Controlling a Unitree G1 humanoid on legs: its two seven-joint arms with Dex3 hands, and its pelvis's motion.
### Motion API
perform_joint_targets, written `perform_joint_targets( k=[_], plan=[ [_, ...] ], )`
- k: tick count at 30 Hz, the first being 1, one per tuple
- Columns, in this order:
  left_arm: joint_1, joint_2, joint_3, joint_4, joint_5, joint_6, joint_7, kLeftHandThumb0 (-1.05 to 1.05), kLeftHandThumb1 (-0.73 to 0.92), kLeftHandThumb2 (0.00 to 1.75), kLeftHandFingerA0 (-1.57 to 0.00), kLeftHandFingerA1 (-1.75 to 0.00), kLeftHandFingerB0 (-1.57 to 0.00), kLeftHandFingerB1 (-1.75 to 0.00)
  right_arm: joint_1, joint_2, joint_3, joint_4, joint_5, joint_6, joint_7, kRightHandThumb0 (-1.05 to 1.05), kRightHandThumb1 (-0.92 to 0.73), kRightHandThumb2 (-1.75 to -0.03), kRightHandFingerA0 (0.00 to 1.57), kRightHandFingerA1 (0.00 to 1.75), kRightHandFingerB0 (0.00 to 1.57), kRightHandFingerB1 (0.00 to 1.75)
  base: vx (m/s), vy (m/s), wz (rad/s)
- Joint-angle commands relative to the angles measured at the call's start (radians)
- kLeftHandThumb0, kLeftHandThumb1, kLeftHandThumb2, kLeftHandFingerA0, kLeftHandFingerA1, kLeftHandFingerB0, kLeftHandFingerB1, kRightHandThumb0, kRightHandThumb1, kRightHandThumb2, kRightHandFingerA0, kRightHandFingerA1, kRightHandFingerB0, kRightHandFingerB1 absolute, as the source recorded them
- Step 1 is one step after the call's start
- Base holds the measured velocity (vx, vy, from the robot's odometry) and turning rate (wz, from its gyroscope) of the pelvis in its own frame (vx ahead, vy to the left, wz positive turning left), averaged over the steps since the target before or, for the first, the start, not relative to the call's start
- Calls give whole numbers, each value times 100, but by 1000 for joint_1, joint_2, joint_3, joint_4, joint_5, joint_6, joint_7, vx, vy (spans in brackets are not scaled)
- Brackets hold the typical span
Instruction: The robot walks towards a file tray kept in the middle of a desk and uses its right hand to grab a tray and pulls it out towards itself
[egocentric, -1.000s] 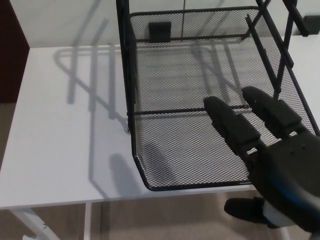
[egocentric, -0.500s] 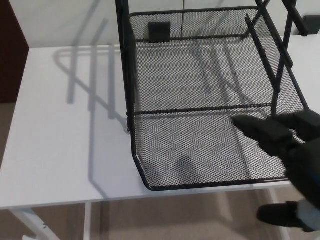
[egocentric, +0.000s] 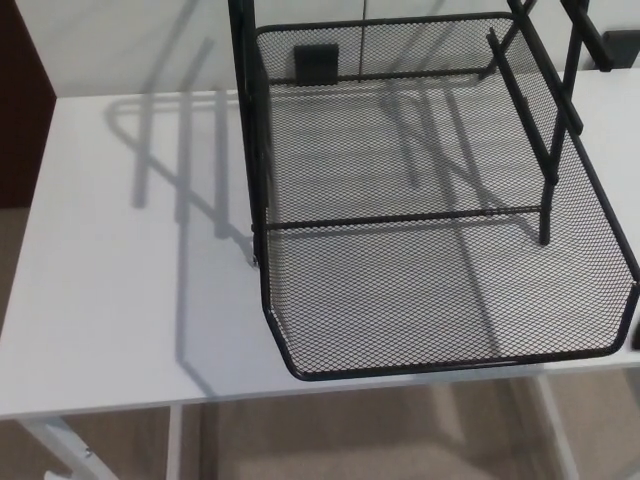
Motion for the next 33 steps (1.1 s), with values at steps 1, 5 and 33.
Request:
perform_joint_targets(
  k=[1,5,33],
  plan=[
    [-26,48,33,28,-2,17,-17,-44,59,58,-67,-45,-49,-38,-334,-446,-1437,590,1462,692,919,-80,-34,-79,122,94,102,60,0,0,0],
    [-39,50,37,19,-18,9,-38,-45,60,58,-67,-46,-50,-39,-141,-353,-1448,748,1474,656,1015,-68,-35,-54,137,95,111,54,0,0,0],
    [-56,14,70,50,-54,40,-16,-47,49,77,-55,-53,-46,-49,101,219,118,1322,192,-59,78,-57,-57,-57,21,42,21,35,0,0,0]
  ],
)
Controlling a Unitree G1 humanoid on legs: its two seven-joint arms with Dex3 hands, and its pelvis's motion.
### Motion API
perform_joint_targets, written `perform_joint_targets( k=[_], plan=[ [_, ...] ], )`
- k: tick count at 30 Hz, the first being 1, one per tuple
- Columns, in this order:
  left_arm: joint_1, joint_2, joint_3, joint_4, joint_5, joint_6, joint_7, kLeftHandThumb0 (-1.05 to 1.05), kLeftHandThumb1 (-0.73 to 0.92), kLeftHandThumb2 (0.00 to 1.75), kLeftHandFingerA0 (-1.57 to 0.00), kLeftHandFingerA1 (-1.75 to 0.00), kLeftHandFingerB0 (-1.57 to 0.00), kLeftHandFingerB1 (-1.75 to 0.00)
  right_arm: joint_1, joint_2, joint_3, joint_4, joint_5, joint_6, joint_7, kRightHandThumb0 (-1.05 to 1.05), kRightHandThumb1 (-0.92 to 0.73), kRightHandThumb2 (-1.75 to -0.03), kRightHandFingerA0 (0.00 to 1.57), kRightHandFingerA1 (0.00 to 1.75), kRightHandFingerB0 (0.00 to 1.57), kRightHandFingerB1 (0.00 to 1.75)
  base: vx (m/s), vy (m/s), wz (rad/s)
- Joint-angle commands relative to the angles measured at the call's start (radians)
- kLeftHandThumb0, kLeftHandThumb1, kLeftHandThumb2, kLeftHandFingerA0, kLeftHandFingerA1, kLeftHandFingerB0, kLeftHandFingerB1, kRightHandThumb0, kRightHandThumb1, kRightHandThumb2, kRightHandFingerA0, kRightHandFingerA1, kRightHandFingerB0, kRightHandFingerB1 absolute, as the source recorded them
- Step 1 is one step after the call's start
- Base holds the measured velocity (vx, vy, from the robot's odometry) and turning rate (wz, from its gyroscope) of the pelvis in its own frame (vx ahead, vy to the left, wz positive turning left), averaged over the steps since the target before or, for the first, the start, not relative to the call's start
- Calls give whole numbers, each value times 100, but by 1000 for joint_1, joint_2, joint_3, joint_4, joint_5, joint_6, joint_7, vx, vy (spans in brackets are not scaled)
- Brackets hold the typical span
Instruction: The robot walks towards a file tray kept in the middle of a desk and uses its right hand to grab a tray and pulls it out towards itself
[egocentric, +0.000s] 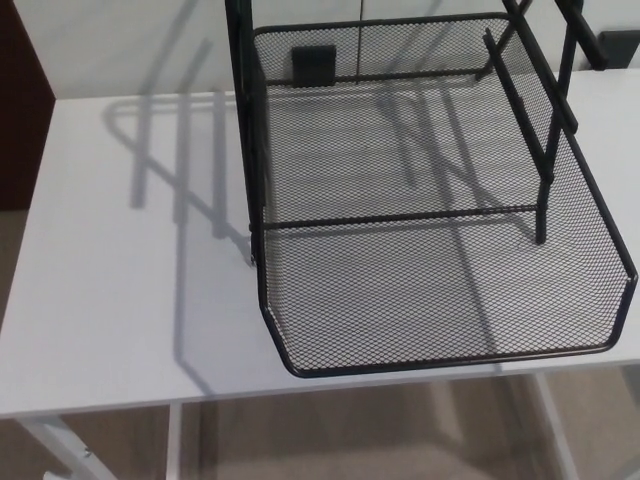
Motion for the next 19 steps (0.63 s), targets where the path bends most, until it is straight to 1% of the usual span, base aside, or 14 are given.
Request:
perform_joint_targets(
  k=[1,3,5,6,7,8,9,10,12,13,14,17,18,19],
  plan=[
    [-11,16,66,50,-39,32,8,-42,58,58,-57,-40,-47,-37,-206,151,325,461,-137,-28,-157,-60,-57,-57,10,41,9,29,0,0,0],
    [-7,20,68,48,-21,32,28,-43,59,58,-53,-38,-43,-35,-230,167,348,418,-126,35,-141,-64,-42,-79,0,40,2,29,0,0,0],
    [-11,11,88,52,-27,43,45,-48,63,60,-35,-34,-33,-32,-289,234,355,374,-136,135,-262,-74,-47,-84,0,35,0,25,0,0,0],
    [-13,6,91,52,-23,46,54,-48,63,60,-35,-34,-33,-32,-295,262,342,345,-128,168,-312,-74,-47,-84,0,35,0,25,0,0,0],
    [-18,4,95,58,-20,45,56,-47,60,59,-29,-33,-29,-31,-302,276,339,347,-124,170,-348,-72,-59,-60,1,36,3,29,0,0,0],
    [-32,2,102,74,-20,48,65,-26,41,95,-9,-52,-9,-49,-317,316,321,355,-116,148,-437,-76,-48,-81,3,44,4,36,0,0,0],
    [-57,0,112,106,-23,52,73,-27,42,94,-7,-52,-7,-49,-329,367,302,364,-108,115,-540,-71,-56,-59,3,41,5,34,0,0,0],
    [-72,6,116,125,-22,54,74,-48,57,58,-15,-29,-21,-29,-309,403,301,333,-111,110,-584,-78,-45,-84,0,41,7,36,0,0,0],
    [-94,12,121,136,-17,70,78,-49,57,59,-15,-29,-20,-29,-301,427,313,316,-117,103,-597,-76,-44,-83,0,42,5,35,0,0,0],
    [-99,19,138,134,-32,80,70,-48,57,58,-16,-29,-19,-28,-304,427,327,367,-110,68,-589,-65,-58,-57,3,44,2,37,0,0,0],
    [-108,17,154,153,-58,77,54,-47,56,58,-15,-30,-19,-28,-306,417,337,405,-102,54,-559,-70,-42,-81,0,42,4,38,0,0,0],
    [-122,11,178,185,-84,77,35,-47,56,58,-16,-30,-19,-28,-329,388,376,529,-116,4,-556,-74,-44,-83,0,45,9,38,0,0,0],
    [-119,11,178,175,-79,86,37,-48,57,58,-17,-30,-19,-28,-335,374,400,564,-133,-10,-557,-71,-59,-58,6,42,3,33,0,0,0],
    [-123,8,178,174,-76,89,38,-48,57,58,-17,-30,-19,-28,-342,366,411,580,-138,-16,-560,-71,-59,-58,6,42,3,33,0,0,0]
  ],
)
